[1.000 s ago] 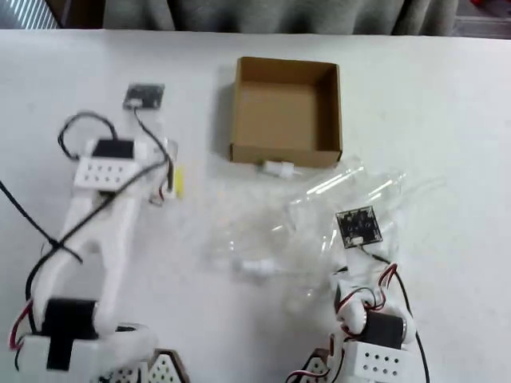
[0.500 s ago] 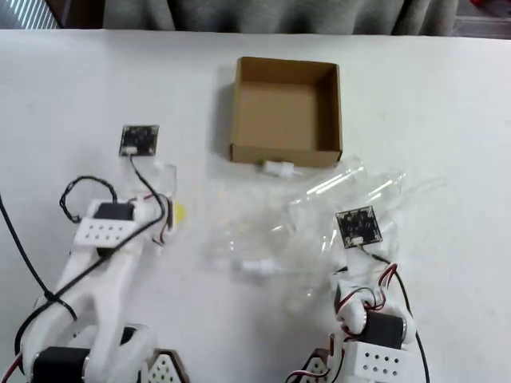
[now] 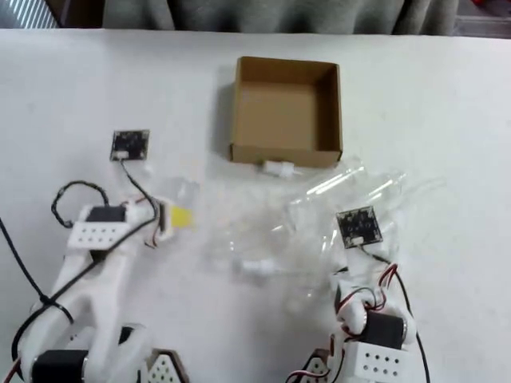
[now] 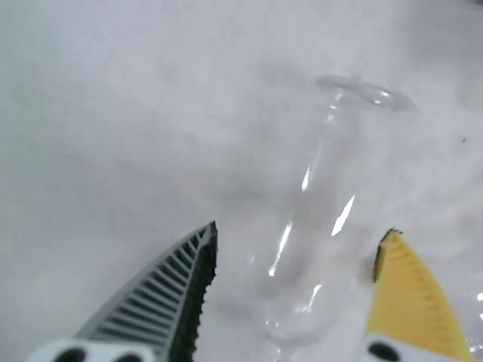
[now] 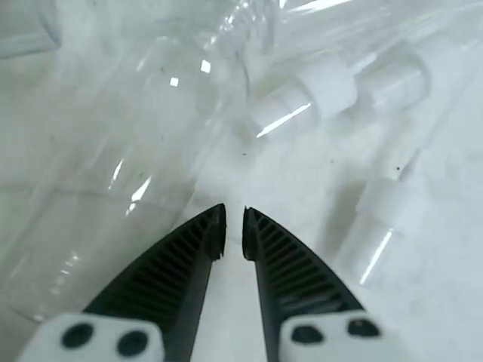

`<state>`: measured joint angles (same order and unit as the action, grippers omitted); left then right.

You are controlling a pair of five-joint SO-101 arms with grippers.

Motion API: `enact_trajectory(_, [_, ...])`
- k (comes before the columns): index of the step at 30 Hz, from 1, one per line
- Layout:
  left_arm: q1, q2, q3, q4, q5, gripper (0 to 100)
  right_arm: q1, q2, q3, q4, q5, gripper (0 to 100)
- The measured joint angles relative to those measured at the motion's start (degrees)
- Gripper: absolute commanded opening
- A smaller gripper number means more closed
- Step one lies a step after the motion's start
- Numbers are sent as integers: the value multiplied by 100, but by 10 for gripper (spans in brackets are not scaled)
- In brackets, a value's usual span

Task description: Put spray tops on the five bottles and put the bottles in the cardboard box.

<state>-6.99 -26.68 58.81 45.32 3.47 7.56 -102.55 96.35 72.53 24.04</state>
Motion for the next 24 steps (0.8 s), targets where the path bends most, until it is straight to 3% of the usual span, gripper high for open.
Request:
enact_trajectory(3, [-176,0,-308,448,-316,244,18,0,0,0,0,27])
enact_trajectory(7, [-334,0,-844,1116,-677,26,18,0,0,0,0,27])
enact_trajectory(8, [-334,0,-985,1301,-774,11,18,0,0,0,0,27])
enact_trajectory(10, [-308,0,-1257,1697,-888,59,18,0,0,0,0,27])
enact_trajectory(16, [360,-9,-1793,2620,-677,25,18,0,0,0,0,27])
enact_trajectory(24, [1749,-9,-1459,2251,-149,20,18,0,0,0,0,27])
